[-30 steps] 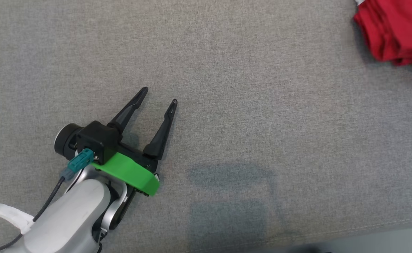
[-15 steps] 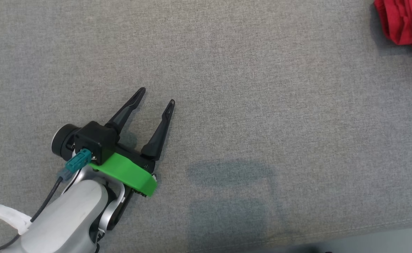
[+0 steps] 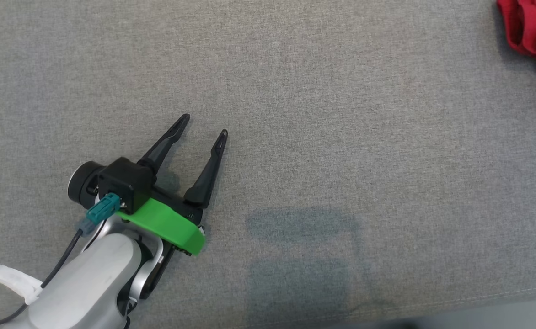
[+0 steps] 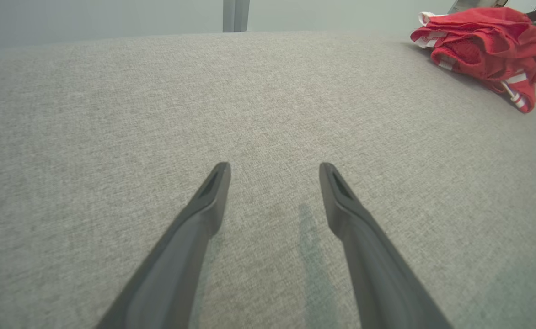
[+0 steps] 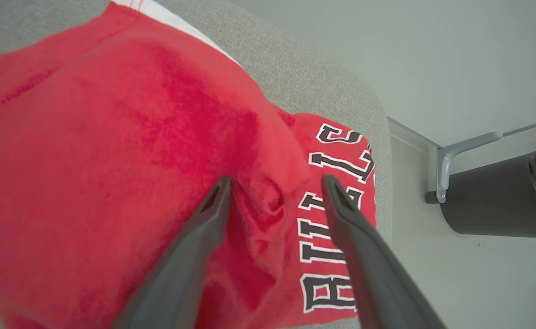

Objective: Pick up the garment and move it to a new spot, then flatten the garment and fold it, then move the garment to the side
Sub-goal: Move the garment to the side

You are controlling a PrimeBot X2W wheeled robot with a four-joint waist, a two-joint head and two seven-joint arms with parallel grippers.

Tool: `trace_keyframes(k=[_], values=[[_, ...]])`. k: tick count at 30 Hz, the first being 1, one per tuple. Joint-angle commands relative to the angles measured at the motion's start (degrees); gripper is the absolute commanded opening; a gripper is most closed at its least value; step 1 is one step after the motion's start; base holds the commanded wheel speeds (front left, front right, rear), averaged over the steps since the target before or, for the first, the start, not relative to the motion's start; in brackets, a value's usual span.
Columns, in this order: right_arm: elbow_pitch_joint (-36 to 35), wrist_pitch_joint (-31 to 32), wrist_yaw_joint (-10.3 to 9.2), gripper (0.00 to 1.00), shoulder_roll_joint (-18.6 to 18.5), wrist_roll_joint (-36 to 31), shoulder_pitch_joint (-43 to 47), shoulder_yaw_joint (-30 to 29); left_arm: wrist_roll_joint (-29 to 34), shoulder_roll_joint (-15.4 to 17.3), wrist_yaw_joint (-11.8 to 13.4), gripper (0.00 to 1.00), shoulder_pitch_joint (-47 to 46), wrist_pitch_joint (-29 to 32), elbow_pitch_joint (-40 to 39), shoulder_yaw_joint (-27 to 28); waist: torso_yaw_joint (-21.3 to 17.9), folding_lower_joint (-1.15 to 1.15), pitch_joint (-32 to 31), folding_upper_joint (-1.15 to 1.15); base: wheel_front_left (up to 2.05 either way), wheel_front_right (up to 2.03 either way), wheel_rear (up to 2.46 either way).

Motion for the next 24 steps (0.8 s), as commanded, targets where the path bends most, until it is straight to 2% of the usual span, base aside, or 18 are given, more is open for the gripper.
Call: trace_keyframes(k=[1, 9, 24], values=[[2.41, 0.55, -0.09, 1.0, 1.89, 1.28, 2.08, 0.05, -0.42, 0.25, 0.0, 1.0, -0.06, 0.04, 0.43, -0.04, 0.13, 0.0, -0.87, 0.0, 0.0, 0.0, 0.0], [4.54, -1.69, -0.08, 1.0, 4.27, 3.75, 4.4, 0.0, -0.91, -0.25, 0.27, 1.0, 1.21, -0.12, 1.18, -0.35, -0.43, 0.0, -4.87, 0.0, 0.0, 0.0, 0.0], [-0.39, -11.1, -0.08, 1.0, 6.71, 8.07, 8.71, 0.03, -2.79, 0.51, 1.71, 1.0, 5.81, -0.96, 1.95, 0.94, -3.33, 0.0, -17.02, 0.0, 0.0, 0.0, 0.0]])
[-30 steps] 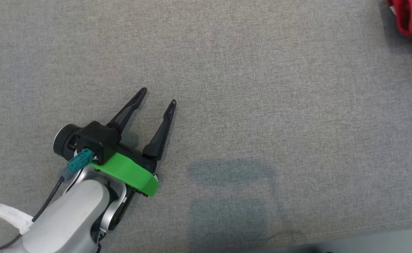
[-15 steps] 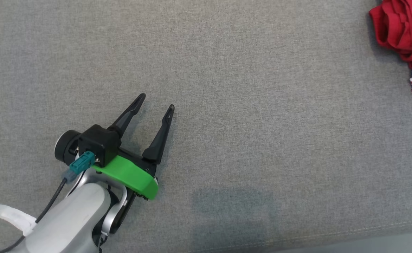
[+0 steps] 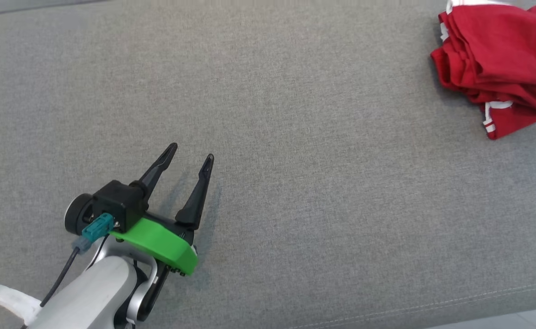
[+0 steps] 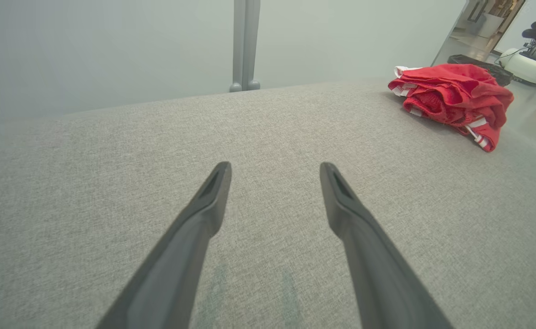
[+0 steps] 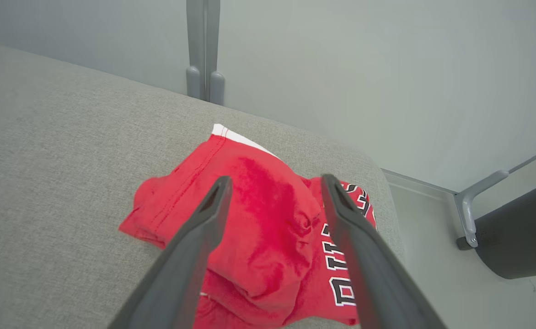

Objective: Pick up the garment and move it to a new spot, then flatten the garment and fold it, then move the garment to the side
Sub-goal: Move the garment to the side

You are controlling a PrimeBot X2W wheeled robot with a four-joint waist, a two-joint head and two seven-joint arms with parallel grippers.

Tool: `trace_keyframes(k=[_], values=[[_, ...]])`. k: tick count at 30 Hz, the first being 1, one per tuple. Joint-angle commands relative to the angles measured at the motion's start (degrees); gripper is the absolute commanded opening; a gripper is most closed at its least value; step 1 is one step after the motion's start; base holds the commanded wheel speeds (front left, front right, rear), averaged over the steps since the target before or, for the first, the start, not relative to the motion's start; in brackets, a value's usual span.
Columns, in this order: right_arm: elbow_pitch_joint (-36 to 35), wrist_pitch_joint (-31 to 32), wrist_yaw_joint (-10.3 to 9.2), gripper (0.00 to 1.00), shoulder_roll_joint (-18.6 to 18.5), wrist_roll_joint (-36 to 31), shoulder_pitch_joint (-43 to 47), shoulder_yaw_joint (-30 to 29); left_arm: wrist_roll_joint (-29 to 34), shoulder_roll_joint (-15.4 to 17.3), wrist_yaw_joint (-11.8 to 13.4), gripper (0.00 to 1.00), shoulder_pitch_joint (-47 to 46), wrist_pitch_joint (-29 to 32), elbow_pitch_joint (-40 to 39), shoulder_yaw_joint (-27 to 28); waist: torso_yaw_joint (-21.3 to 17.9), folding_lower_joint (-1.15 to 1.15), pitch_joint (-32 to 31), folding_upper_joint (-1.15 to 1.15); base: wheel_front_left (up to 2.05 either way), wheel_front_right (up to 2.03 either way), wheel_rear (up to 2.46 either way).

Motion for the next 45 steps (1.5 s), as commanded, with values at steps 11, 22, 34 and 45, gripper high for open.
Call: trace_keyframes(k=[11, 22, 34, 45], values=[[-4.31, -3.79, -0.08, 1.0, 0.72, 4.08, 7.34, -3.37, -1.83, 2.2, 3.2, 1.0, 6.52, -0.82, -1.17, 3.48, -1.38, 0.0, -12.21, 0.0, 0.0, 0.0, 0.0], [-9.0, -3.83, -0.08, 1.0, 6.57, -2.43, 27.68, -27.42, -1.67, 2.7, 5.38, 1.0, 14.26, -1.28, -3.34, 8.11, -0.1, 0.0, -18.19, 0.0, 0.0, 0.0, 0.0], [-18.03, -3.85, -0.06, 1.0, 20.85, -19.93, 54.34, -55.65, 2.39, -0.39, 5.03, 1.0, 21.04, -1.19, -5.63, 15.23, 2.25, 0.0, -20.35, 0.0, 0.0, 0.0, 0.0], [-26.53, -3.86, -0.05, 1.0, 37.6, -34.81, 69.36, -71.14, 7.52, -5.21, 2.56, 1.0, 27.44, -1.2, -5.34, 23.08, 4.24, 0.0, -21.41, 0.0, 0.0, 0.0, 0.0]])
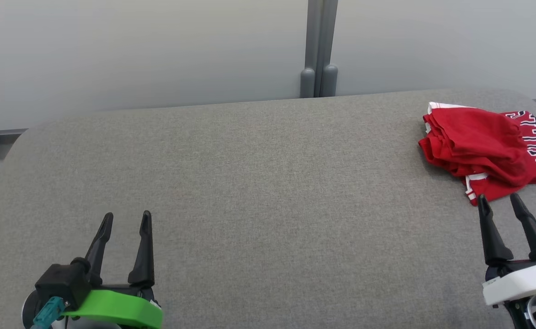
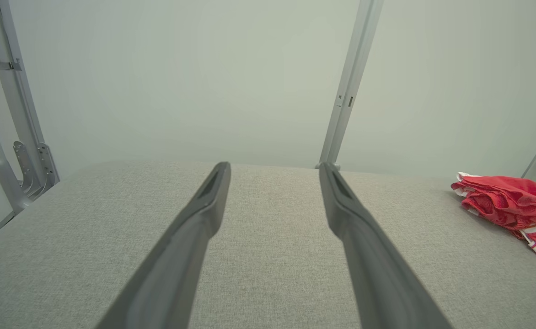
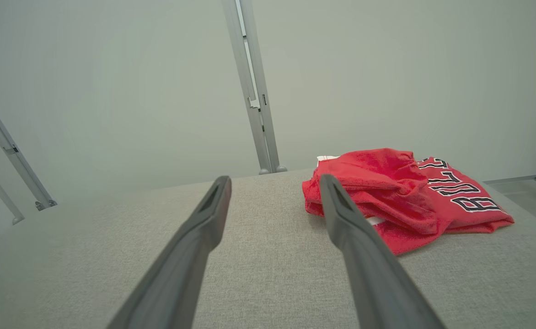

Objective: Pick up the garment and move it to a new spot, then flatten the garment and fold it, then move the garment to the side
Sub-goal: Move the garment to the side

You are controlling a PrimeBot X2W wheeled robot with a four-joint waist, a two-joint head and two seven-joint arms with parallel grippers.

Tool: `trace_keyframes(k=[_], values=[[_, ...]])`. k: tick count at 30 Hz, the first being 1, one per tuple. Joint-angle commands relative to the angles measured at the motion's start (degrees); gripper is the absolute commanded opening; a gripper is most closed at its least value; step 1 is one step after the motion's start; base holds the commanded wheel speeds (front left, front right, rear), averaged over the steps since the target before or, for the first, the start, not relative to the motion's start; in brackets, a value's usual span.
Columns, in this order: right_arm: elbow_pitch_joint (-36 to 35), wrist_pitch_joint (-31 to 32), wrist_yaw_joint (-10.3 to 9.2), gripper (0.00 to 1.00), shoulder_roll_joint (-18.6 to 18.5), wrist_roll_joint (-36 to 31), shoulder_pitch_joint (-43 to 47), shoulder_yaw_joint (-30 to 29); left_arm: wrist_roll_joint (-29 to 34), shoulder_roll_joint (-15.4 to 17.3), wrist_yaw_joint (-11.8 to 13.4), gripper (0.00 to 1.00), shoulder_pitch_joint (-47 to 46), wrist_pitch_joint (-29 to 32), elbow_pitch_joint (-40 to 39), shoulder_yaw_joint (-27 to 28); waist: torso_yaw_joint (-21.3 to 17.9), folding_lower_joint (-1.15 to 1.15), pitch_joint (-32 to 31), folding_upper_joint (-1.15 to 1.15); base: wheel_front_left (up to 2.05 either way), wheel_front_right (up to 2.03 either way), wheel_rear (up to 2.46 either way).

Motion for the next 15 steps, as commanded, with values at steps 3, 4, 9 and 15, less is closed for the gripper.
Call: trace_keyframes(k=[3, 4, 9, 15], values=[[-2.98, -0.16, -0.01, 1.0, 3.91, -4.15, 3.32, -1.7, 2.11, -1.95, -1.09, 1.0, 2.49, -0.21, 0.38, 2.48, 0.52, 0.0, -0.22, 0.0, 0.0, 0.0, 0.0], [-3.36, -0.16, -0.01, 1.0, 4.52, -5.13, 4.04, -1.41, 2.79, -2.52, -1.22, 1.0, 2.8, -0.21, 0.34, 3.25, 0.54, 0.0, -0.22, 0.0, 0.0, 0.0, 0.0], [-6.25, -0.17, -0.01, 1.0, 6.85, -8.13, 4.97, -1.78, 5.98, -4.89, -3.35, 1.0, 4.56, -0.21, 0.45, 6.63, 0.36, 0.0, -0.2, 0.0, 0.0, 0.0, 0.0], [-7.88, -0.17, -0.01, 1.0, 8.06, -9.66, 5.77, -2.58, 10.44, -6.34, -4.6, 1.0, 5.7, -0.21, 1.63, 8.26, 0.19, 0.0, -0.21, 0.0, 0.0, 0.0, 0.0]])
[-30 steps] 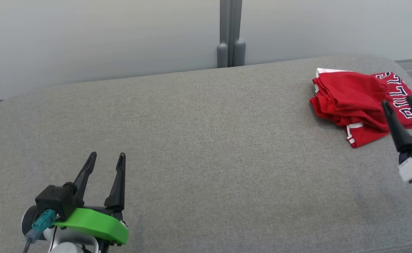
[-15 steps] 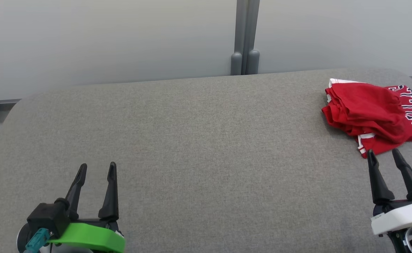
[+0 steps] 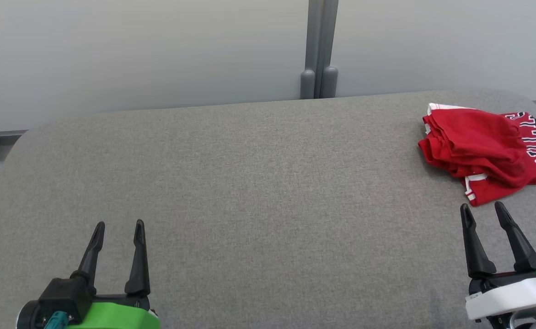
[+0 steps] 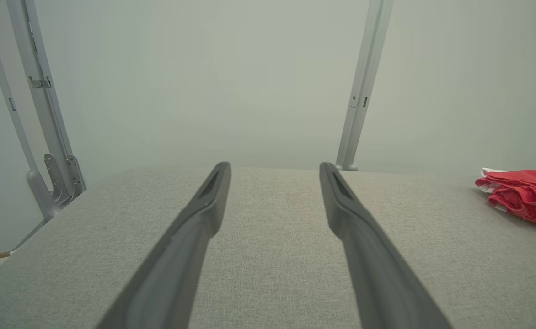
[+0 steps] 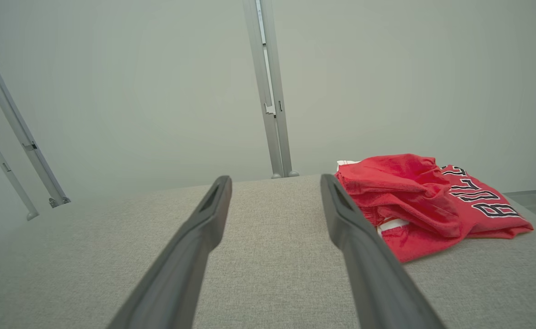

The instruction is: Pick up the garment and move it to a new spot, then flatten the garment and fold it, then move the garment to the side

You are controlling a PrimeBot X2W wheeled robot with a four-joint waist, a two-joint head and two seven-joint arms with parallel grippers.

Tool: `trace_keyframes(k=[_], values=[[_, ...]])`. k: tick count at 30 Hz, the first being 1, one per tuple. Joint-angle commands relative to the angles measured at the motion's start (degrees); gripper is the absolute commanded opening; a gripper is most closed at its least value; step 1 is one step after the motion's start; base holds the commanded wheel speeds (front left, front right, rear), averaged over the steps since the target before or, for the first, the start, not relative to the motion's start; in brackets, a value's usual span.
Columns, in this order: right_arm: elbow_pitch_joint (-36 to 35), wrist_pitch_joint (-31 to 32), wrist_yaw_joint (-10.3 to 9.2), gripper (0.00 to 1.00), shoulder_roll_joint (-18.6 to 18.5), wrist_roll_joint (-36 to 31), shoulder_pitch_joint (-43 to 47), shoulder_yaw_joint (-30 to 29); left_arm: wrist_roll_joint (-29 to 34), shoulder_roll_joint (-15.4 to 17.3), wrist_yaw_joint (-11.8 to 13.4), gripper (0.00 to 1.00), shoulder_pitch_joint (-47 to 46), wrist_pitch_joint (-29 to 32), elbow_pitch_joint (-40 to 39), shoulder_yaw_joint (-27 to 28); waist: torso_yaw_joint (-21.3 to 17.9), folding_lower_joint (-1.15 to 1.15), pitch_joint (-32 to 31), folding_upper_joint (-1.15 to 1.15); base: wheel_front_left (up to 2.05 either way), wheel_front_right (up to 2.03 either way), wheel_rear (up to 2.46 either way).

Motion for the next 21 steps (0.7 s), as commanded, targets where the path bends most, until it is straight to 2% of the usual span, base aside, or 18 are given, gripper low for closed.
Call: trace_keyframes(k=[1, 12, 21], values=[[-0.49, -0.17, 0.0, 1.0, -0.04, -0.94, 0.54, -0.28, 1.09, -0.65, -0.72, 1.0, 1.16, -0.21, 0.58, 0.41, -0.06, 0.0, 0.02, 0.0, 0.0, 0.0, 0.0], [-0.95, -0.17, 0.0, 1.0, 0.65, -1.54, 0.14, 0.43, 3.98, -3.1, -3.68, 1.0, 1.22, -0.21, 3.81, 2.29, 0.01, 0.0, 0.12, 0.0, 0.0, 0.0, 0.0], [-0.81, -0.17, 0.0, 1.0, 0.67, -1.28, -0.21, 0.71, 5.17, -4.46, -4.94, 1.0, 1.18, -0.21, 4.96, 3.69, 0.21, 0.0, 0.27, 0.0, 0.0, 0.0, 0.0]])
